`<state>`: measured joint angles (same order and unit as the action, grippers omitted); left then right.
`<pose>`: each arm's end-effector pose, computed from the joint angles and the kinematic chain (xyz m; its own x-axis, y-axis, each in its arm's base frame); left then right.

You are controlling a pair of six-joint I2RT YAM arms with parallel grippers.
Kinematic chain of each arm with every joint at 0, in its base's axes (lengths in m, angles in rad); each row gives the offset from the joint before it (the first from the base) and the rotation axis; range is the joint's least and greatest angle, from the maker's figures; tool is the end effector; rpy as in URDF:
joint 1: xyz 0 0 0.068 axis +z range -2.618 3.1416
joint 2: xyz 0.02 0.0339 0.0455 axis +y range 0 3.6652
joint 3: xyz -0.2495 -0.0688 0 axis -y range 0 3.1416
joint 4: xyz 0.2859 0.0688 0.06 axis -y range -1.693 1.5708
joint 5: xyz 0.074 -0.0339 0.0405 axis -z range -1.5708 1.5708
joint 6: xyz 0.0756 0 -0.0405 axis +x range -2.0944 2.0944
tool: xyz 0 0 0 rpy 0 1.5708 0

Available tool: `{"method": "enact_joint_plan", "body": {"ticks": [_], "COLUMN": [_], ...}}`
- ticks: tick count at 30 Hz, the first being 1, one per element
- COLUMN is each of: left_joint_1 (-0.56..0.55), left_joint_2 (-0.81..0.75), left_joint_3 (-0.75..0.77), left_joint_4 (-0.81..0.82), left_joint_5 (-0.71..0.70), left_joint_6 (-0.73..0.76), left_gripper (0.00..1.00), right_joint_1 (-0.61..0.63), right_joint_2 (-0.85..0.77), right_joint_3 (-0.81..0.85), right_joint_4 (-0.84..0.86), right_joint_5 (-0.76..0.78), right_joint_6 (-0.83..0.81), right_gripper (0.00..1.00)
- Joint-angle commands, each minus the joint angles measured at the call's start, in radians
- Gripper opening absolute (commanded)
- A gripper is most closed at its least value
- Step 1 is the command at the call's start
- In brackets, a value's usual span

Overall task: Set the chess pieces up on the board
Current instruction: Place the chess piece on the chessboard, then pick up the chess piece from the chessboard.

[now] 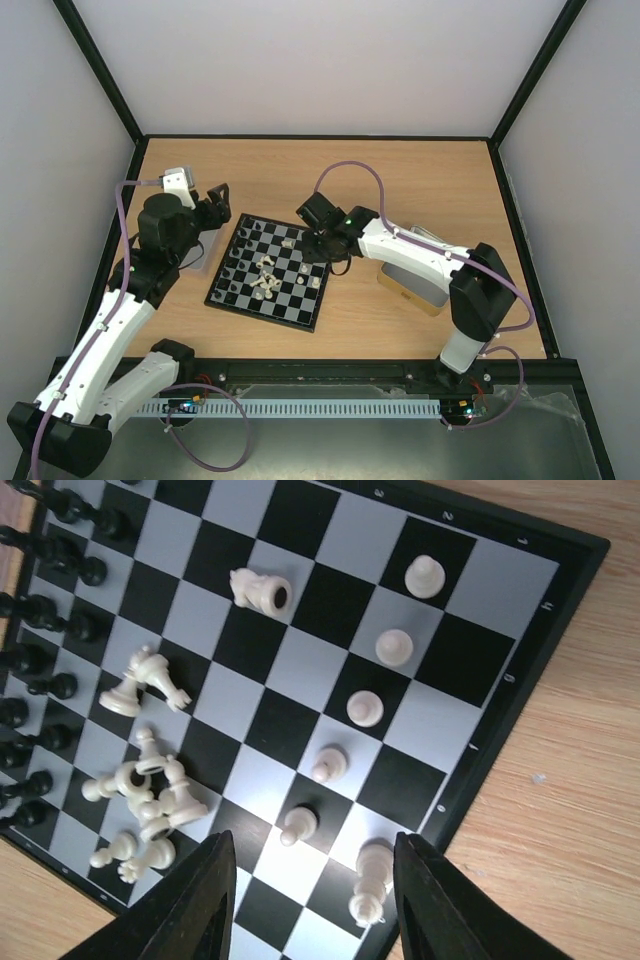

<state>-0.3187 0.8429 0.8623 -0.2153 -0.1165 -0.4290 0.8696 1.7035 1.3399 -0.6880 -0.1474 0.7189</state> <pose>0.2733 -0.0809 0.3363 -0.2525 -0.3517 -0.9014 0.1077 0.9156 -0.3874 0.2595 0.3245 0.1860 -0.9502 -0.1156 -0.2894 -0.2353 0.8752 0.4227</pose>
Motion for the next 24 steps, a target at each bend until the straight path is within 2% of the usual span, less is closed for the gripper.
{"method": "enact_joint_plan", "body": {"ticks": [1, 4, 9, 24], "left_joint_1": [0.009, 0.014, 0.015, 0.021], "left_joint_2": [-0.015, -0.016, -0.019, -0.024], "left_joint_3": [-0.012, -0.012, -0.011, -0.011], "left_joint_4": [0.014, 0.015, 0.011, 0.005], "left_joint_5": [-0.015, -0.017, -0.025, -0.044], "left_joint_6": [0.012, 0.010, 0.009, 0.004], "left_gripper": [0.78, 0.78, 0.78, 0.78], "right_joint_1": [-0.003, 0.006, 0.054, 0.137], "right_joint_2": [-0.005, 0.028, 0.163, 0.400], "right_joint_3": [0.015, 0.033, 0.173, 0.372], "right_joint_4": [0.088, 0.138, 0.094, 0.066], "right_joint_5": [0.005, -0.010, 0.037, 0.073], "right_joint_6": [0.006, 0.002, -0.028, -0.049], "right_gripper": [0.43, 0.44, 0.44, 0.37]}}
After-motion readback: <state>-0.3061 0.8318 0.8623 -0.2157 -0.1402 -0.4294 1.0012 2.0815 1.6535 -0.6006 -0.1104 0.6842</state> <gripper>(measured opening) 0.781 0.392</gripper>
